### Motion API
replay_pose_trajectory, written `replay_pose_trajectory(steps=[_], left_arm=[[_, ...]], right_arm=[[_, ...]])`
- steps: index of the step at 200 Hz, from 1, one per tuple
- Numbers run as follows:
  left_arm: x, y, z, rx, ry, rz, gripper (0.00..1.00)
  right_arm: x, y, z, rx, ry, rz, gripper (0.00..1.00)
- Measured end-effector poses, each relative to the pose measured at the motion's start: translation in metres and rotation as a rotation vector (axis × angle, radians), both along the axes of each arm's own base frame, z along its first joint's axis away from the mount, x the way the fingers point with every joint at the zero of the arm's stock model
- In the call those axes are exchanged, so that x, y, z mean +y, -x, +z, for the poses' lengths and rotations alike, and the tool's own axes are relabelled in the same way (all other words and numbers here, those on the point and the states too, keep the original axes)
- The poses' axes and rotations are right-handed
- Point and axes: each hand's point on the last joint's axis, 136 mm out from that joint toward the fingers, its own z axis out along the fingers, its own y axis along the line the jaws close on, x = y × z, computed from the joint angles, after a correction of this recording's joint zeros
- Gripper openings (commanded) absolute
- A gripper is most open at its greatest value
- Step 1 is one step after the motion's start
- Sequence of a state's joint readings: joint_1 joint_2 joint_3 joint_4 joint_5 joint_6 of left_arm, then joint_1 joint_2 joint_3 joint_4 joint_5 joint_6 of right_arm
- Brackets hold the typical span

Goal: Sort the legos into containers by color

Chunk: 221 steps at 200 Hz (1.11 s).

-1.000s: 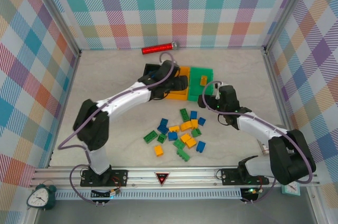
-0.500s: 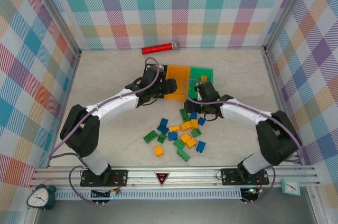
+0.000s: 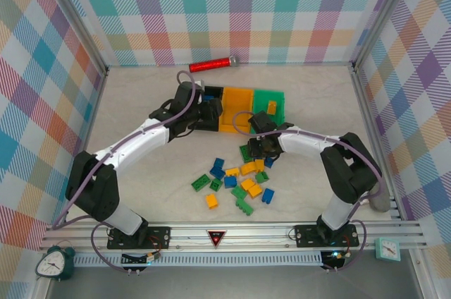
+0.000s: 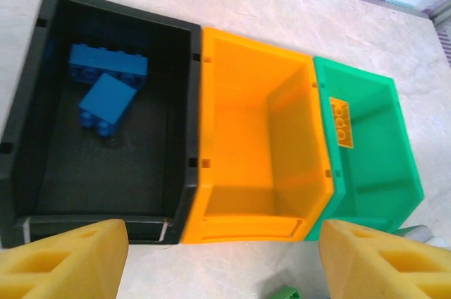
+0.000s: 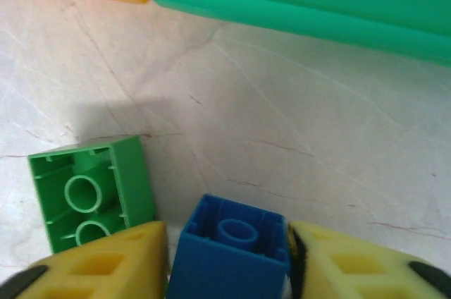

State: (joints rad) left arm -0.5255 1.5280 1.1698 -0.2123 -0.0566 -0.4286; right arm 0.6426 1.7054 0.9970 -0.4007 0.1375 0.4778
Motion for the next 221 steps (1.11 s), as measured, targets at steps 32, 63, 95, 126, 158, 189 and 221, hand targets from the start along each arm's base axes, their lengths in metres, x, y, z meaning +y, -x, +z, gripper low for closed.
replay_pose_trajectory(steps=[32, 63, 95, 126, 158, 189, 221], left_arm=[[0.021, 0.006, 0.000, 0.001, -0.018, 0.040, 0.71], [0.038, 0.004, 0.002, -0.003, -0.022, 0.082, 0.70], [0.055, 0.009, -0.002, 0.021, -0.038, 0.121, 0.70], [0.071, 0.010, -0.007, 0.048, -0.028, 0.170, 0.69], [0.077, 0.013, -0.013, 0.089, -0.017, 0.184, 0.70], [0.081, 0.020, -0.014, 0.112, -0.025, 0.187, 0.70], [0.093, 0.032, -0.002, 0.098, -0.053, 0.217, 0.70]], right_arm=[[0.004, 0.001, 0.002, 0.000, 0.001, 0.004, 0.34], [0.002, 0.002, 0.011, -0.005, 0.009, 0.005, 0.31], [0.021, -0.019, 0.058, -0.103, -0.061, 0.026, 0.31], [0.066, -0.055, 0.121, -0.228, -0.172, 0.089, 0.33], [0.130, -0.098, 0.155, -0.301, -0.250, 0.181, 0.35], [0.170, -0.130, 0.141, -0.291, -0.256, 0.229, 0.50], [0.193, -0.153, 0.123, -0.277, -0.235, 0.263, 0.74]])
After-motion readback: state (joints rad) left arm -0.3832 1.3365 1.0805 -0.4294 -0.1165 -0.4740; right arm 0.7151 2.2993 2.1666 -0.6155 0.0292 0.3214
